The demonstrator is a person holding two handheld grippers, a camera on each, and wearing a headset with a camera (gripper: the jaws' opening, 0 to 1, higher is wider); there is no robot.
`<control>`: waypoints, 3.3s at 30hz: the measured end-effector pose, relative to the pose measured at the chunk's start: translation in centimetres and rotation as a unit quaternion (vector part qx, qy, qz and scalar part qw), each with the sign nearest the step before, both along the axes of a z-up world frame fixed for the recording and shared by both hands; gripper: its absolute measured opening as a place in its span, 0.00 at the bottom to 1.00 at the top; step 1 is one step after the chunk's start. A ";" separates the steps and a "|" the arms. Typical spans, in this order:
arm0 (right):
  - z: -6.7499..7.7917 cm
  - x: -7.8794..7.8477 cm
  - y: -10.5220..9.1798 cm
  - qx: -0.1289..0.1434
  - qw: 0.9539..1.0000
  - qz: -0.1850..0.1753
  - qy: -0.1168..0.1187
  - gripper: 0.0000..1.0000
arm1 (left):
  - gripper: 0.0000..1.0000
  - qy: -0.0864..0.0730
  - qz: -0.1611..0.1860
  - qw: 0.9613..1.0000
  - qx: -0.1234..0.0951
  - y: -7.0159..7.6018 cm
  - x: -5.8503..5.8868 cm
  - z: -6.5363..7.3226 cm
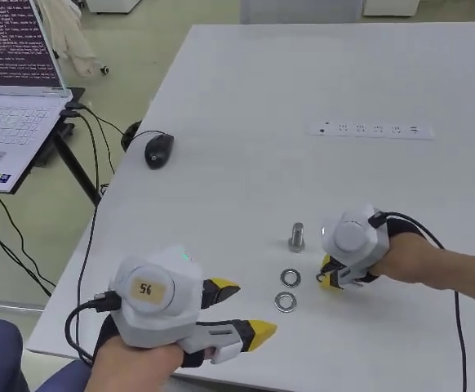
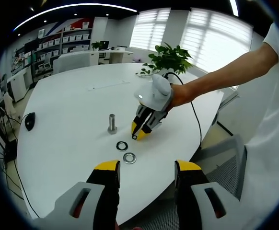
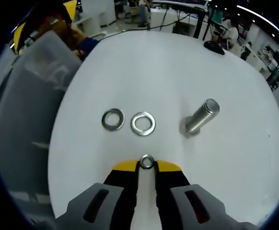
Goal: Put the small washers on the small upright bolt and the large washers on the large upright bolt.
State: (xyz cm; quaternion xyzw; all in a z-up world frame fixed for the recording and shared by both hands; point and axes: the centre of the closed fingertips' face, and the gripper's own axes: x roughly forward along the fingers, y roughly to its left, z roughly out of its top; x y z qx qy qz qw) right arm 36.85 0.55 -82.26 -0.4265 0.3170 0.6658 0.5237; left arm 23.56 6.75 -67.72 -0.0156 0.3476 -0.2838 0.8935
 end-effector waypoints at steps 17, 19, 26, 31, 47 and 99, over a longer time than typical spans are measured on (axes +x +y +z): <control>0.2 -0.2 -1.7 0.029 0.996 -0.084 0.033 0.12 | 0.44 -0.004 0.007 1.000 0.004 0.2 0.1 0.2; 0.4 -0.1 -2.0 0.036 0.994 -0.093 0.036 0.12 | 0.44 -0.005 0.006 1.000 0.004 0.0 0.1 0.3; 1.2 -0.2 -3.6 0.045 0.992 -0.112 0.034 0.13 | 0.44 -0.006 0.002 1.000 0.003 -0.3 0.3 0.3; 1.4 -0.2 -5.0 0.045 0.991 -0.120 0.031 0.13 | 0.44 -0.006 0.001 1.000 0.003 -0.5 0.3 0.3; 3.9 2.6 -10.8 0.043 0.984 -0.172 0.014 0.13 | 0.44 -0.007 -0.007 1.000 0.000 -1.3 0.8 0.0; 7.0 6.7 -5.9 -0.026 0.999 -0.026 -0.020 0.13 | 0.48 -0.015 0.044 0.999 -0.001 1.7 1.5 0.5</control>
